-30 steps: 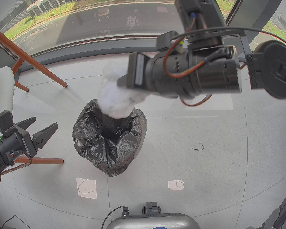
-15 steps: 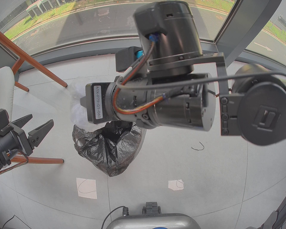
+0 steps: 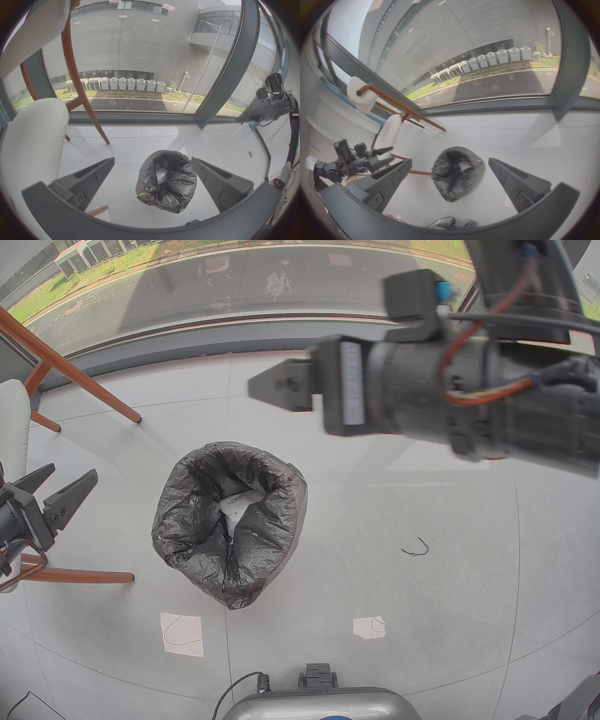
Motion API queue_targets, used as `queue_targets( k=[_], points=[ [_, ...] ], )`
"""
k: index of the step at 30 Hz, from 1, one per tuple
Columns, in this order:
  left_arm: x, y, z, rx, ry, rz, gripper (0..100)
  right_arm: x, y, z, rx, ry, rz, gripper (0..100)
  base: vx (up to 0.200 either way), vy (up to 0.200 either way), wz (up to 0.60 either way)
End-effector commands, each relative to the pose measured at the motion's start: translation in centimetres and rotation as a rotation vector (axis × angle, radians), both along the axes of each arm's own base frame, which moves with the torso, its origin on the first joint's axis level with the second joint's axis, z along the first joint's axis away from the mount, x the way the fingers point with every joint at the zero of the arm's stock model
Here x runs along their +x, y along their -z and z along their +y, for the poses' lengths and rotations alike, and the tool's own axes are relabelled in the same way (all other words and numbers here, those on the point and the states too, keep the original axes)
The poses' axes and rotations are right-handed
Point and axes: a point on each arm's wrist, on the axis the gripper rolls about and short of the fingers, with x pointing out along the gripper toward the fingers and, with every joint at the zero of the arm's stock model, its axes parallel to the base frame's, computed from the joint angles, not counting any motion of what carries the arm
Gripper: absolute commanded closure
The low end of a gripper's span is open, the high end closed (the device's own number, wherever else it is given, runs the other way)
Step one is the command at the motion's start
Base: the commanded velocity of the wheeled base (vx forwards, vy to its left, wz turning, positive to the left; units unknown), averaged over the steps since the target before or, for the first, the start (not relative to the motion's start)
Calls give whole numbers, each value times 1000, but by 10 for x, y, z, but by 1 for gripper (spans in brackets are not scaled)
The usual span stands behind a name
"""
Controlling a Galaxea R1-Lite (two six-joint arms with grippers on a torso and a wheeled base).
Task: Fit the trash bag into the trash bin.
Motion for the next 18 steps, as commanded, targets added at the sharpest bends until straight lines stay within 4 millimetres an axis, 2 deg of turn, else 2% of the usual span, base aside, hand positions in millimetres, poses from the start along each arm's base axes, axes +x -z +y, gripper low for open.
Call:
queue_targets(
  k=[1,4,6,9,10,12,13,14,15,17,18],
  points=[
    [-65,9,11,-65,-119,-129,0,-93,37,-201,-63,525,13,0,0,0,0],
    [-94,32,13,-77,-196,-151,0,-136,80,-246,-102,760,43,0,0,0,0],
    [-114,49,13,-79,-197,-161,0,-162,104,-258,-120,886,59,0,0,0,0],
    [-141,73,13,-76,-180,-162,0,-186,133,-260,-100,941,79,0,0,0,0],
    [-156,90,13,-67,-145,-143,0,-194,153,-258,-105,958,94,0,0,0,0],
    [-169,105,12,-60,-102,-138,0,-199,171,-255,-135,960,102,0,0,0,0],
    [-171,108,12,-59,-92,-135,0,-200,174,-255,-141,956,102,0,0,0,0],
    [-176,122,11,-45,-63,-86,0,-207,192,-252,-172,935,84,0,0,0,0],
    [-175,128,11,-19,-63,-50,0,-213,210,-249,-200,911,46,0,0,0,0],
    [-174,127,11,4,-77,-80,0,-218,238,-247,-220,863,-14,0,0,0,0],
    [-172,130,11,9,-77,-84,0,-213,250,-247,-228,818,-4,0,0,0,0]
  ],
)
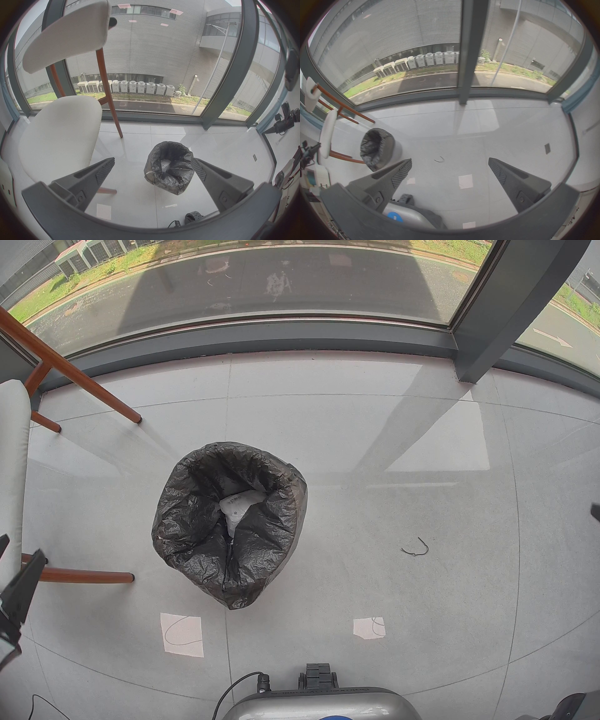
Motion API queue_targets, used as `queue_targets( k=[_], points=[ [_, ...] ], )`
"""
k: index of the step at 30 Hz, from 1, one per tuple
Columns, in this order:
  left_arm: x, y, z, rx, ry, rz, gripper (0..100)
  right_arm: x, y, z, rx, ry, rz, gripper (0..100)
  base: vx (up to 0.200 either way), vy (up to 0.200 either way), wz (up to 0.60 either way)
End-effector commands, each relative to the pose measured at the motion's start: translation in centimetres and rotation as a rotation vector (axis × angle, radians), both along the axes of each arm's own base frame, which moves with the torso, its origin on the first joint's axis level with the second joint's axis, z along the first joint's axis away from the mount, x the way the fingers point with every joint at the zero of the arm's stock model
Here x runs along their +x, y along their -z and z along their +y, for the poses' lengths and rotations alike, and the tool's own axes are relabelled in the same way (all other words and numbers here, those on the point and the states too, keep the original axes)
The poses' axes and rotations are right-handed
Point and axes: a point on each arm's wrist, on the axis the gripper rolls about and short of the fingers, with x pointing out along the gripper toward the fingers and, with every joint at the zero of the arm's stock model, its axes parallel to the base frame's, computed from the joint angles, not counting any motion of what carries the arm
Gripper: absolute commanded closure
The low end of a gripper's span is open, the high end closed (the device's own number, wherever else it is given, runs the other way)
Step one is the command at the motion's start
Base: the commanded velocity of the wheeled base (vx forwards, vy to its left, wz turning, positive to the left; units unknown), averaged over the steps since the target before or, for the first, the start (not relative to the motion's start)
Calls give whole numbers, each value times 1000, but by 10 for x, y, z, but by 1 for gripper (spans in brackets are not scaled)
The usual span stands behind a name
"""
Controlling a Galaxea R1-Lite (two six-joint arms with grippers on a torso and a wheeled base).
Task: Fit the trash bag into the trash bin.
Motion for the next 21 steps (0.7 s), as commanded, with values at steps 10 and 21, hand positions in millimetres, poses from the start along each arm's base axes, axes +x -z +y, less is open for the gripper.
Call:
queue_targets(
  k=[10,21],
  points=[
    [-48,120,0,56,-2,-19,0,-61,194,-7,-53,-56,-318,0,0,0,0],
    [-48,121,3,14,-119,-11,0,-61,194,-6,-56,-97,-329,0,0,0,0]
  ],
)
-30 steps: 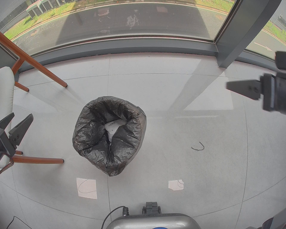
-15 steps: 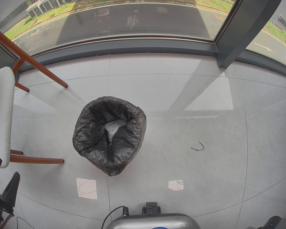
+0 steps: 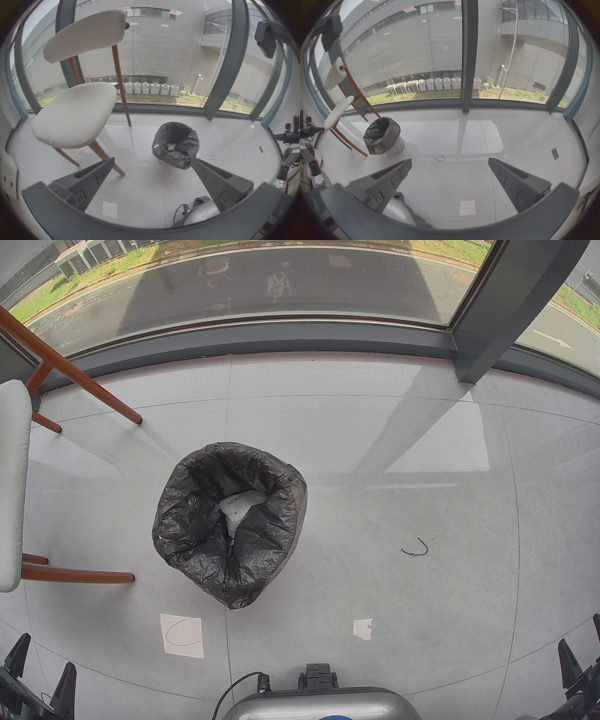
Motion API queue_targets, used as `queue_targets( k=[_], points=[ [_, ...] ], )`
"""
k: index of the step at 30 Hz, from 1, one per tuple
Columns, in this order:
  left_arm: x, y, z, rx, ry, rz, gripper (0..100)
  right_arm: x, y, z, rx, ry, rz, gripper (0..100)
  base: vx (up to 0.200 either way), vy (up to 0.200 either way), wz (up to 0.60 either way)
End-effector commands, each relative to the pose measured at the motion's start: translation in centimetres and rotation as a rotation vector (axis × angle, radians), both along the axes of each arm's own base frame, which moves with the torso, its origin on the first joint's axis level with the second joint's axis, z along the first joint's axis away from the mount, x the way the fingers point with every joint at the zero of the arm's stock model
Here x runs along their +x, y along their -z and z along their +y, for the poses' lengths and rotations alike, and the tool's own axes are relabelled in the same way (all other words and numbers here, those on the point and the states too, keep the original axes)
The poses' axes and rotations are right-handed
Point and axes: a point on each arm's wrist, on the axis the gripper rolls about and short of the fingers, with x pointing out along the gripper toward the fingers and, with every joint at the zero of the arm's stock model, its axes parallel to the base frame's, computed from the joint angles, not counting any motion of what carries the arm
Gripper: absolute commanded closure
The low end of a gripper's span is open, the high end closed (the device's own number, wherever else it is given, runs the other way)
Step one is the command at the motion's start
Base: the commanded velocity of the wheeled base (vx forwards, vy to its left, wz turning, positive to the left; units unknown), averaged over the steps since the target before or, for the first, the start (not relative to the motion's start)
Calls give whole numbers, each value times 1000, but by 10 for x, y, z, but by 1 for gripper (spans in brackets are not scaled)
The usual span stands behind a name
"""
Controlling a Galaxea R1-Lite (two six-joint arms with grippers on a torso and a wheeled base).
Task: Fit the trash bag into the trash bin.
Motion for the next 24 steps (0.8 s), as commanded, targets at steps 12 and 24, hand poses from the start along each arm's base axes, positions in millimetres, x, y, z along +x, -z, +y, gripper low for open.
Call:
queue_targets(
  k=[12,24],
  points=[
    [-2,15,1,42,-40,33,0,-3,11,1,4,-1,-41,0,0,0,0],
    [-2,16,1,41,-43,34,0,-3,11,1,1,18,-43,0,0,0,0]
  ],
)
